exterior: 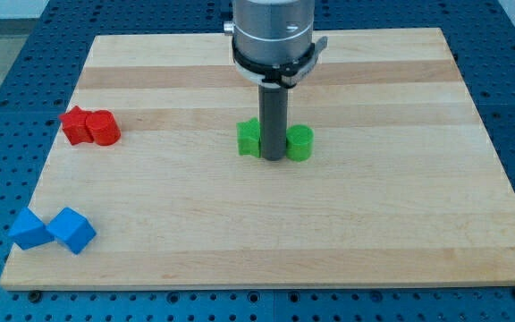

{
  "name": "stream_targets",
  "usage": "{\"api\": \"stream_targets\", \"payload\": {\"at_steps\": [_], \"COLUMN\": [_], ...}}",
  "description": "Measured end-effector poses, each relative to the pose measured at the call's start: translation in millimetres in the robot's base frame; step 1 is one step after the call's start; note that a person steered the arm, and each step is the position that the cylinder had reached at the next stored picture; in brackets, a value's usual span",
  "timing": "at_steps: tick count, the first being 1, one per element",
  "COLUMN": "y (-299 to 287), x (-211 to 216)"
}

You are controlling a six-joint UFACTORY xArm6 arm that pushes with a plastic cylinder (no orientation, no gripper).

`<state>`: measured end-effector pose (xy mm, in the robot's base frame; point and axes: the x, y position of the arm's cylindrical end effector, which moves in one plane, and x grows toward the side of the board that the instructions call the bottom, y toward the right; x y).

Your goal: Place the green blocks together at the center side

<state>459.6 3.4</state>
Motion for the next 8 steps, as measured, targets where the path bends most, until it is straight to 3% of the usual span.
{"api": "stream_targets", "payload": {"at_steps": [2, 5, 7, 8], "y": [-54.6, -25.7, -21.2, 10.9], "x": [26.4, -29.8, 31.1, 35.1]}}
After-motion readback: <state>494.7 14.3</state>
